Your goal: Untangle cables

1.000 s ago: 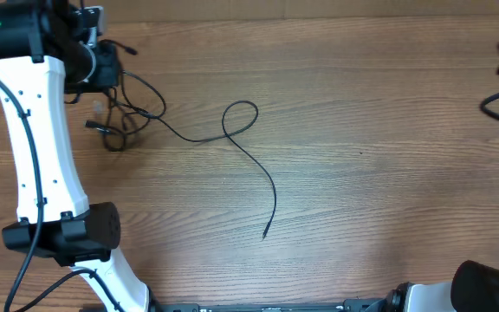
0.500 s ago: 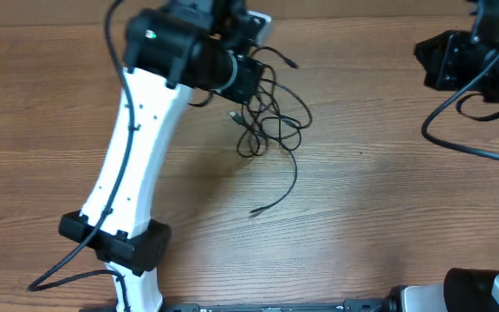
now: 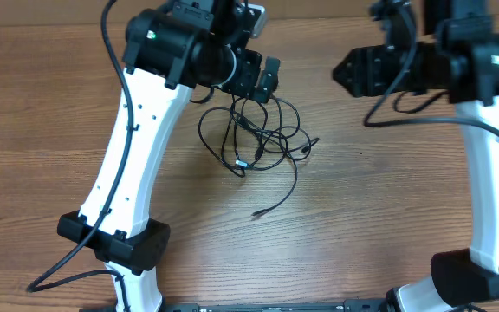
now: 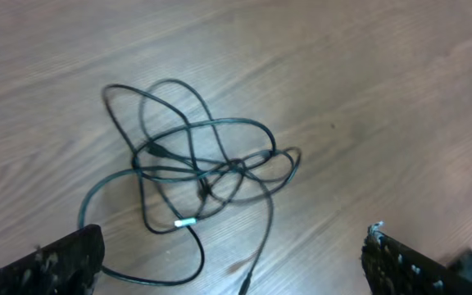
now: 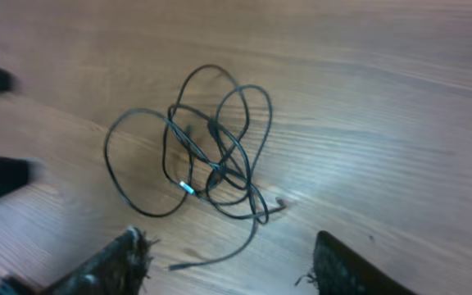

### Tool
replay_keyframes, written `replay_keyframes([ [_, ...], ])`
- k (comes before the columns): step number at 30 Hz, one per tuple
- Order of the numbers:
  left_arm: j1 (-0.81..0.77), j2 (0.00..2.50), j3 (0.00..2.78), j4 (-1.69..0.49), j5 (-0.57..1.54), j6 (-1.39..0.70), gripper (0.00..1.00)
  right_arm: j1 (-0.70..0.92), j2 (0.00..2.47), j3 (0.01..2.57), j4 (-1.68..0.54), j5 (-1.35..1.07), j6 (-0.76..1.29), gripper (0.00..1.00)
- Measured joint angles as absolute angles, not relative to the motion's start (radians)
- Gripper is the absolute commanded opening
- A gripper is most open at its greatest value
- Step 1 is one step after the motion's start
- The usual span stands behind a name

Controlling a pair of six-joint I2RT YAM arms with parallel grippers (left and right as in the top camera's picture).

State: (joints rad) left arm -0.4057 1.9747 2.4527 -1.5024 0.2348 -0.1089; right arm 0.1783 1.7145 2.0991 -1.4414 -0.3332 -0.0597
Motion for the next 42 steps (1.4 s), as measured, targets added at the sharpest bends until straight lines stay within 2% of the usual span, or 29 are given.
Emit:
replay_keyframes([
  [8,-0.385,1.882,2.508,-1.534,0.208,-0.129,1.00,0.317,1.747,1.621,-0.968,-0.328,-0.123,0.61],
  [11,-0.384,1.843,2.516,-1.579,0.208,-0.130,1.00,0.360,1.771,1.520,-0.850,-0.329,-0.150,0.60],
  [14,-0.384,1.831,2.522,-1.625,0.207,-0.130,1.00,0.389,1.815,1.462,-0.754,-0.329,-0.171,0.48],
  [16,-0.384,1.831,2.522,-1.661,0.205,-0.130,1.00,0.393,1.845,1.452,-0.723,-0.329,-0.174,0.48],
  [21,-0.384,1.831,2.522,-1.687,0.205,-0.129,1.00,0.393,1.907,1.451,-0.698,-0.325,-0.183,0.62],
  [27,-0.385,1.831,2.522,-1.687,0.189,-0.129,1.00,0.393,1.935,1.470,-0.757,-0.325,-0.179,0.62],
  [33,-0.386,1.831,2.522,-1.687,0.150,-0.129,1.00,0.393,1.922,1.710,-0.925,-0.311,-0.173,0.62],
  [42,-0.391,1.831,2.522,-1.688,0.161,-0.129,1.00,0.386,1.912,1.740,-0.836,-0.184,-0.239,0.56],
])
